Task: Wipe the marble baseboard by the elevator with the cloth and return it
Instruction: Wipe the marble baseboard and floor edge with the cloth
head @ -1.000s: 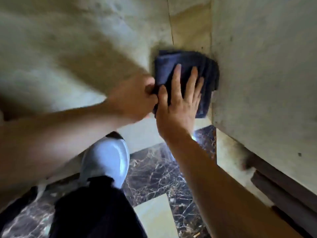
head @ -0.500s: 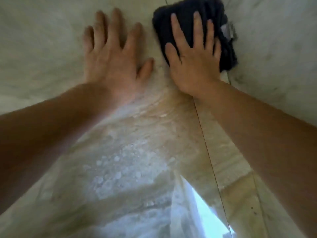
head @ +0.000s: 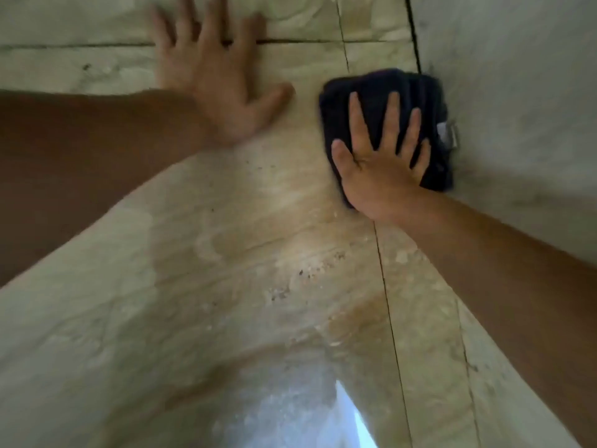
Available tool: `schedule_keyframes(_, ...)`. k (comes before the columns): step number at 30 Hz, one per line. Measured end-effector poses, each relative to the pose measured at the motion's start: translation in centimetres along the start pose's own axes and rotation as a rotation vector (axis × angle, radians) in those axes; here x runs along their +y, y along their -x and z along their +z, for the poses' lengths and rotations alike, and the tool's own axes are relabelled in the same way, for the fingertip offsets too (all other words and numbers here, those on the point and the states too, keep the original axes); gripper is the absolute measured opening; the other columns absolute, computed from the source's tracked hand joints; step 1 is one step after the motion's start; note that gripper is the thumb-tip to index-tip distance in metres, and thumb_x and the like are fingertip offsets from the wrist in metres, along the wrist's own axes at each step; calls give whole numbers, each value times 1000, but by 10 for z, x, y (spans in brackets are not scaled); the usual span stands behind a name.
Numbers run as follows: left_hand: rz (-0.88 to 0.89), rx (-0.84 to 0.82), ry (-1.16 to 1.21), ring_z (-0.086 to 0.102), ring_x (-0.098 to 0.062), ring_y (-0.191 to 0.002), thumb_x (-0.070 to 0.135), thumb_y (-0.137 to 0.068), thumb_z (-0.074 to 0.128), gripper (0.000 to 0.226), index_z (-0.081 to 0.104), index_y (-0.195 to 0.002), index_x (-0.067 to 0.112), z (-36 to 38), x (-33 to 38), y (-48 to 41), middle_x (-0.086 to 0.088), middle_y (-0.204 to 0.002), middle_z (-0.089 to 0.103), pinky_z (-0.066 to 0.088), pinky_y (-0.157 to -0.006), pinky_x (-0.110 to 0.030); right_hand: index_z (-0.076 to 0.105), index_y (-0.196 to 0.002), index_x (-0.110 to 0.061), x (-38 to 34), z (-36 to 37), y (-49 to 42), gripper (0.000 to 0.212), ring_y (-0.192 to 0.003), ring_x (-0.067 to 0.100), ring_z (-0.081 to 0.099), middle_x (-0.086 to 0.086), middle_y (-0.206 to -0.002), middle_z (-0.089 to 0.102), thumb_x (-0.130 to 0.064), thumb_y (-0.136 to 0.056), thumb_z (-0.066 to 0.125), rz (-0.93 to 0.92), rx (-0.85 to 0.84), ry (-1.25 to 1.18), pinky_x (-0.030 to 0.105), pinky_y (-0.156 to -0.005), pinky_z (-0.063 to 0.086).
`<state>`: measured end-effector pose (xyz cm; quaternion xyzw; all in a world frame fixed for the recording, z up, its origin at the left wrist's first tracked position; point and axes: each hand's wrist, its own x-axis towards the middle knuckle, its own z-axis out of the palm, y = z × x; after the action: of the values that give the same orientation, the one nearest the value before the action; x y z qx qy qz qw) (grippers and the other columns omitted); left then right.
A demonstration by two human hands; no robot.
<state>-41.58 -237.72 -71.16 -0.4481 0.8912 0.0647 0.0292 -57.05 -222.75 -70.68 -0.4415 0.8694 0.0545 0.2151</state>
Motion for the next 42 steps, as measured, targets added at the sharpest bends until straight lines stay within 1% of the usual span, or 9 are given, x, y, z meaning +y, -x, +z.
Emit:
schedule_keyframes(4,-40,19,20,1,-44,-151,80,-81,22,89,14,-157,33,5,-14,-18,-12,-167,8,1,-117,-67,-16,-151,-47,-37,-33,-82,59,-149,33,-28,4,-163,-30,-54,-101,14,-71,-34,47,55,-119,-12)
schedule_keyframes(10,-73,-119,62,-7,-44,-151,82,-80,20,92,10,-158,34,-11,-12,-28,-11,-168,0,0,-116,-67,-18,-151,-45,-59,-70,-117,61,-148,35,-30,6,-162,-33,-55,-100,15,-157,-169,94,56,-118,-14)
schedule_keyframes(16,-64,-138,55,-4,-47,-150,81,-83,23,92,11,-158,31,-12,-12,-31,-15,-167,5,1,-116,-68,-21,-150,-42,-39,-91,-150,64,-146,37,-34,8,-161,-35,-57,-100,14,-557,-241,315,58,-118,-16)
schedule_keyframes(21,-65,-168,73,0,-48,-150,79,-82,31,90,26,-156,27,-15,-13,-33,-17,-166,13,2,-116,-68,-26,-147,-44,-44,-107,-177,61,-146,36,-33,6,-161,-34,-56,-99,10,-836,-272,523,57,-119,-16)
schedule_keyframes(28,-103,-243,170,21,-50,-146,73,-79,42,81,45,-144,24,-32,-14,-36,-16,-160,31,14,-114,-68,-38,-135,-47,-71,-122,-167,62,-138,37,-45,2,-145,-53,-55,-100,13,-734,-467,554,58,-116,-20)
schedule_keyframes(32,-147,-126,250,49,-48,-116,54,-76,47,58,55,-120,16,-36,-48,-75,-20,-137,52,35,-99,-57,-32,-144,-42,-103,-118,-183,63,-140,38,-42,3,-146,-51,-54,-101,13,-782,-426,516,60,-117,-16)
schedule_keyframes(34,-216,-28,233,46,-43,-116,52,-79,46,56,55,-117,12,-38,-85,-109,-22,-136,50,34,-99,-54,-26,-148,-43,-140,-112,-201,63,-141,38,-41,2,-146,-50,-54,-101,14,-756,-373,416,59,-116,-20)
schedule_keyframes(38,-389,27,203,18,-42,-149,53,-86,44,61,48,-131,13,-42,-144,-180,-20,-160,26,12,-119,-59,-18,-151,-44,-221,-122,-259,63,-144,38,-36,5,-160,-36,-55,-100,18,-589,-274,299,58,-115,-19)
schedule_keyframes(42,-431,27,164,8,-41,-152,59,-85,40,69,47,-138,16,-40,-159,-200,-17,-164,19,10,-119,-61,-12,-153,-44,-298,-144,-346,63,-147,39,-29,7,-163,-29,-53,-100,20,-470,-168,239,59,-116,-15)
